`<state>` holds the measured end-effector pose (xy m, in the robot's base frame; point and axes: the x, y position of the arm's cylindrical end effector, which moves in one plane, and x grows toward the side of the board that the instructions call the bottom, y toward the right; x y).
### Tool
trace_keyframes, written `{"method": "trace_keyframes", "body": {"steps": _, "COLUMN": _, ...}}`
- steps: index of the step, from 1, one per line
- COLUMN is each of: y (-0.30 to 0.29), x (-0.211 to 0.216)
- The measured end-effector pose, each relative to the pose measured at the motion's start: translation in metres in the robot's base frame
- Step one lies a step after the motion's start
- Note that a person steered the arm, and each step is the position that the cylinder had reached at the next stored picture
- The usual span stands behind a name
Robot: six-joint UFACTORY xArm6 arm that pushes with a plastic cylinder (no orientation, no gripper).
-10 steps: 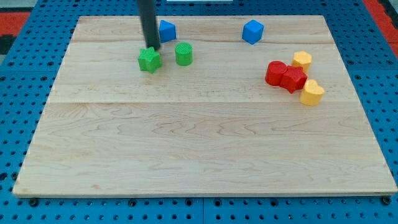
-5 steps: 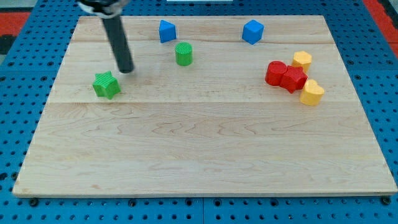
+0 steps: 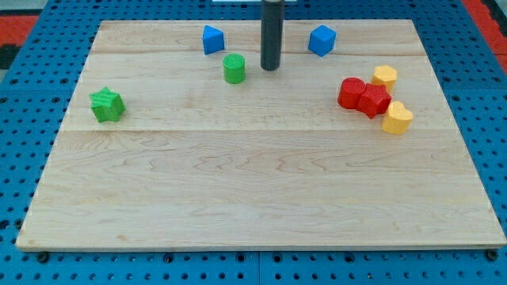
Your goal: Push the green blocks at the left center of the board
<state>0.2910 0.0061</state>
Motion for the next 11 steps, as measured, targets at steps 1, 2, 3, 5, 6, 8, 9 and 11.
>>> {"method": "trace_keyframes", "body": {"steps": 1, "y": -0.108, "x": 0.045}}
{"method": "trace_keyframes", "body": {"steps": 2, "y": -0.195, "x": 0.069}}
{"method": "trace_keyframes", "body": {"steps": 3, "y": -0.083, "x": 0.121}}
{"method": "trace_keyframes", "body": {"steps": 5, "y": 0.172, "x": 0.212}}
{"method": "trace_keyframes", "body": {"steps": 6, "y": 0.114, "x": 0.256}}
{"method": "trace_keyframes", "body": {"steps": 8, "y": -0.121, "x": 0.167}}
{"method": "trace_keyframes", "body": {"steps": 9, "y": -0.194, "x": 0.135}}
{"method": "trace_keyframes", "body": {"steps": 11, "y": 0.042, "x": 0.196}}
